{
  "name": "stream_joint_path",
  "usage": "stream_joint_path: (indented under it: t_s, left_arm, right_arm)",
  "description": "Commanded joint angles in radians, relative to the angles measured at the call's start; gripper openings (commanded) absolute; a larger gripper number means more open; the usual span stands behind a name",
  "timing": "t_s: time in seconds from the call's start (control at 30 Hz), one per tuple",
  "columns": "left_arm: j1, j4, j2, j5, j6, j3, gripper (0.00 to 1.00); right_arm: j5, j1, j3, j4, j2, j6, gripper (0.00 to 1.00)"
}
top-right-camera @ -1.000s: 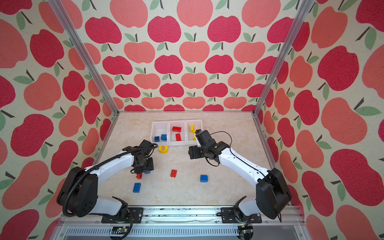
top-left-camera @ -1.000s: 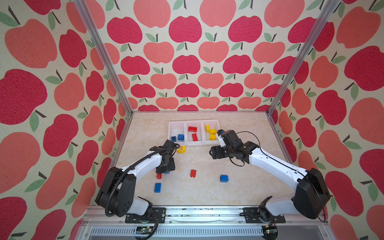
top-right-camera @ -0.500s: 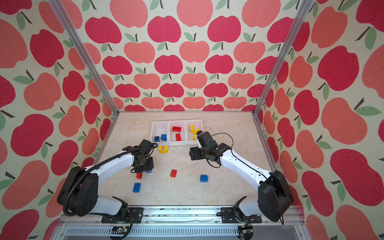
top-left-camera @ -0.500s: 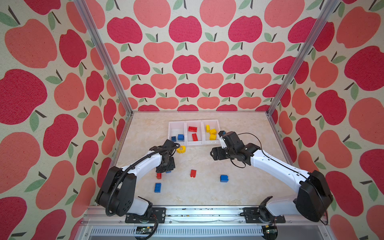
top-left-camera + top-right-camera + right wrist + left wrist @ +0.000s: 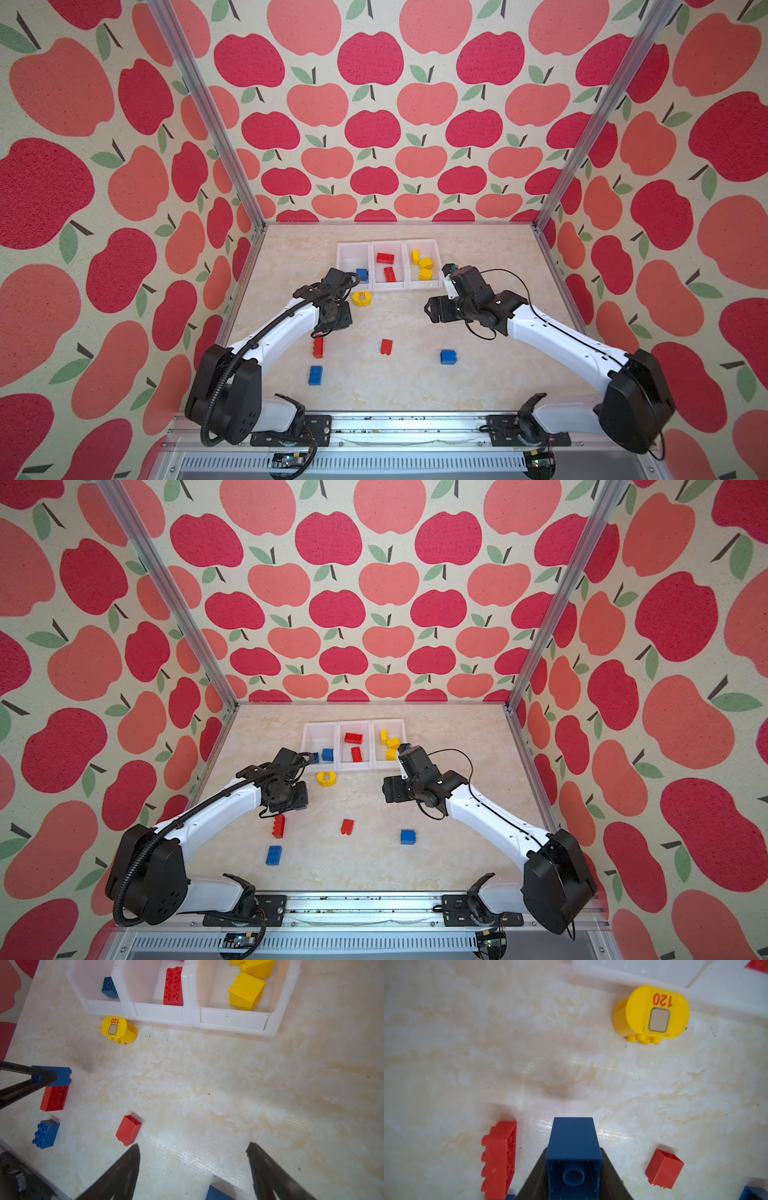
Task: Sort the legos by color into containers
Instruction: 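Carry the blue brick with the left gripper into the blue compartment and release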
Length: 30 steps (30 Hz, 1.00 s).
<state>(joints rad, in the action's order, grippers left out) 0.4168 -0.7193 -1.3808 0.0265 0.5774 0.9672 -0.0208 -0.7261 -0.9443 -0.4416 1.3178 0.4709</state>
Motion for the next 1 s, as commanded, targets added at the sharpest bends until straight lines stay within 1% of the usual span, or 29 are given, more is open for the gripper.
stream_joint_path:
  t_s: [0.0,0.17,0.43,0.63,0.97]
  left_arm:
    - [-0.019,0.012,-0.016,0.043,-0.067,0.092,0.28]
    - [-0.044,0.086,-0.08,0.06,-0.138,0.207,0.28]
    - [-0.077,0.183,-0.275,0.049,-0.239,0.406,0.28]
    - [-0.103,0.222,-0.411,0.051,-0.278,0.528,0.27]
    - [-0.124,0.262,-0.595,0.071,-0.304,0.651,0.27]
  right_arm:
    - [-0.019,0.007,0.027,-0.008,-0.038,0.028,0.84]
    - [-0.024,0.009,0.041,-0.017,-0.058,0.029,0.84]
    - [-0.025,0.025,0.039,-0.035,-0.074,0.023,0.85]
    - [-0.031,0.031,0.04,-0.051,-0.09,0.021,0.85]
    - [-0.044,0.036,0.05,-0.075,-0.118,0.023,0.85]
